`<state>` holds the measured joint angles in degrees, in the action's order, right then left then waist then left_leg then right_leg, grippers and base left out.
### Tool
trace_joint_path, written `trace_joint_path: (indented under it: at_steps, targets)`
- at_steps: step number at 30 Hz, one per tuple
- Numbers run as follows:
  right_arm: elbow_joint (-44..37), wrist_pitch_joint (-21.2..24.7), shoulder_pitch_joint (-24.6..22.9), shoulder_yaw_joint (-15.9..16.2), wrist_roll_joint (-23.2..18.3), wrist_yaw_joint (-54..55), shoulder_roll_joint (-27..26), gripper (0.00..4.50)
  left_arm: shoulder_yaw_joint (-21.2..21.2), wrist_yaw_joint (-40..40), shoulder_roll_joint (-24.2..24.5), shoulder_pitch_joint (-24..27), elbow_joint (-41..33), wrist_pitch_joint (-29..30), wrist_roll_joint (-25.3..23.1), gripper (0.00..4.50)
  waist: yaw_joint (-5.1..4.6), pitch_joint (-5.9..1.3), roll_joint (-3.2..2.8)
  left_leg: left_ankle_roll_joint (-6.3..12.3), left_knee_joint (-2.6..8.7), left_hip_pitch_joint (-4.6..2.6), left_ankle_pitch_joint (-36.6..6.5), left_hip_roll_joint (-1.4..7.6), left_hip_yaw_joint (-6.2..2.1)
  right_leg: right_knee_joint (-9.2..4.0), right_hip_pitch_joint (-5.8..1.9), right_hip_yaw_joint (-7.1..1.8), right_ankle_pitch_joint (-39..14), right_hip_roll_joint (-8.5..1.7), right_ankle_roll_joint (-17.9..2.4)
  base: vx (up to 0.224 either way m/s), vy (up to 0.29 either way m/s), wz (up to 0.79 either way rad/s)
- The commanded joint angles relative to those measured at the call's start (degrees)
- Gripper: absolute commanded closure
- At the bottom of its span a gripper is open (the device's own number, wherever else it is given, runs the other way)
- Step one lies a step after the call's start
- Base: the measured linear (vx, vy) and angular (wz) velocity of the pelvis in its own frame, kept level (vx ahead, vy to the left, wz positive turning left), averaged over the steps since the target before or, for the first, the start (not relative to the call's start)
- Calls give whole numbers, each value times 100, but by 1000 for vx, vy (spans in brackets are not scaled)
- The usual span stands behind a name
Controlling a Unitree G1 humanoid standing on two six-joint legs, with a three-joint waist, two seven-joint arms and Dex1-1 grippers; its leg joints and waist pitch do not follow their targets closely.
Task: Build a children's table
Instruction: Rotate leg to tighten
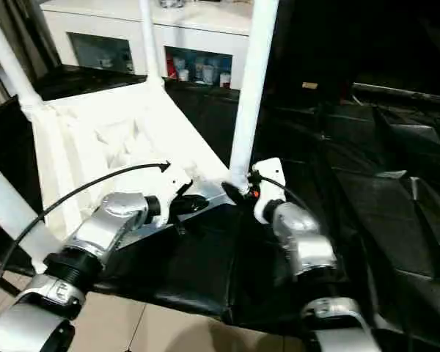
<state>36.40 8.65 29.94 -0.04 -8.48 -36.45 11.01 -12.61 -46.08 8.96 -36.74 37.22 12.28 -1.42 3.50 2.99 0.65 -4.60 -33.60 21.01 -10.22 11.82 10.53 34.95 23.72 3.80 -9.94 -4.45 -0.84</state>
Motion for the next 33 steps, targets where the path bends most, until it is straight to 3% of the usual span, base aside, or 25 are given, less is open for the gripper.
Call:
trace_joint_path:
  at_steps: [1,7,10,11,13,18,33]
  targets:
    - [-204,84,-38,350,-88,-779,92,95,-12,-389,81,35,-231,-149,191,450,56,-375,89,366,350,-6,-1051,91,-25,-477,-346,-230,-1570,-348,-985,0,0,0]
    - [-648,138,-181,480,-311,-2257,886,95,-207,-1661,597,398,-877,-62,538,450,67,-382,68,465,344,-16,-987,133,-33,-412,-345,-226,-1180,-341,-1210,0,0,0]
    - [-696,245,-174,424,-421,-2444,985,95,-233,-1910,684,469,-1025,23,644,450,75,-384,59,484,341,-29,-976,142,-21,-396,-332,-234,-1052,-329,-1287,0,0,0]
    - [-717,280,-169,410,-472,-2570,1055,95,-251,-2089,743,520,-1146,126,735,450,123,-383,56,488,338,-44,-944,151,-6,-387,-323,-238,-1008,-328,-1343,0,0,0]
    - [-753,327,-171,412,-545,-2744,1128,95,-271,-2238,794,563,-1260,228,808,450,183,-384,50,463,334,-63,-930,161,3,-383,-312,-245,-986,-335,-1356,0,0,0]
    - [-822,456,-197,436,-661,-3056,1190,95,-292,-2334,834,591,-1345,295,813,450,222,-371,66,374,345,-48,-1022,146,-4,-407,-324,-240,-1258,-339,-1232,0,0,0]
    - [-895,627,-347,583,-605,-3274,1244,222,-276,-2314,831,574,-1374,352,752,450,232,-385,65,370,332,-41,-911,134,-9,-399,-331,-235,-1162,-333,-1208,0,0,0]
